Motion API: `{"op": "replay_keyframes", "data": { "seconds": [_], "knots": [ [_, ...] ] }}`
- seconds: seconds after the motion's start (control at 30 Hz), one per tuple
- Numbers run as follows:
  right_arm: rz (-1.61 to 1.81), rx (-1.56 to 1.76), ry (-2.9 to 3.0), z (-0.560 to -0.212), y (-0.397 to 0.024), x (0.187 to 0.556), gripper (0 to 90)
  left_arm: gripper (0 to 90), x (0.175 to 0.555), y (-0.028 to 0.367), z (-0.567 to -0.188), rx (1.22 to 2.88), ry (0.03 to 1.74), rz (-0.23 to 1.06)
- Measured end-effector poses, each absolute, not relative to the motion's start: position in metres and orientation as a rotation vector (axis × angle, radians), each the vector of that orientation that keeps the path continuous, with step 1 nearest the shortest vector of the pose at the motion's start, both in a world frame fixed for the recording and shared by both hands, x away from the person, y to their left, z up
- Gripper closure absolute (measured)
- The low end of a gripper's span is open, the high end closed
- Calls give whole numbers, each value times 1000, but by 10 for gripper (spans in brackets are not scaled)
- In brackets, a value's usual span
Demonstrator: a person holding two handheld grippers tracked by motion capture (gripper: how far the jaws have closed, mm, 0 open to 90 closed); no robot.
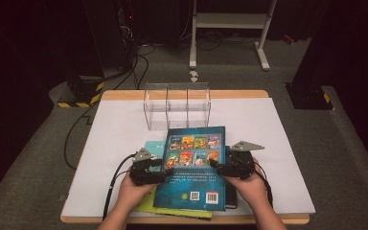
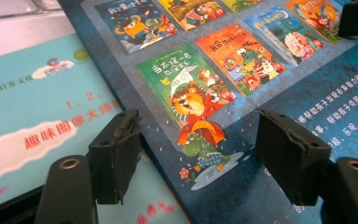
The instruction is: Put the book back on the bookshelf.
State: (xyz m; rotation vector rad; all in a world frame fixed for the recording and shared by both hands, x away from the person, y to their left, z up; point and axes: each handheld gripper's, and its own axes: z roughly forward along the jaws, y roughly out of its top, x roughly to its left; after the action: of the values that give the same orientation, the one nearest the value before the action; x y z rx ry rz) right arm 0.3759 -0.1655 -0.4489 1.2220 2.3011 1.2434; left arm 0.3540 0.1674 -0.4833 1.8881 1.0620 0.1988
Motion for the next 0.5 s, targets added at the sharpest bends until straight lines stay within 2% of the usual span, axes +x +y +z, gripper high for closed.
{"op": "replay_keyframes", "data": {
  "seconds": [0.13,0.37,0.5],
  "knots": [
    [1280,1222,2280,-452,-168,377,236,315,352,168,-484,1872,1068,201],
    [1307,1248,2249,-455,-171,369,197,210,347,167,-487,1867,1060,190],
    [1318,1248,2256,-457,-170,371,182,206,345,165,-486,1880,1047,208]
  ]
}}
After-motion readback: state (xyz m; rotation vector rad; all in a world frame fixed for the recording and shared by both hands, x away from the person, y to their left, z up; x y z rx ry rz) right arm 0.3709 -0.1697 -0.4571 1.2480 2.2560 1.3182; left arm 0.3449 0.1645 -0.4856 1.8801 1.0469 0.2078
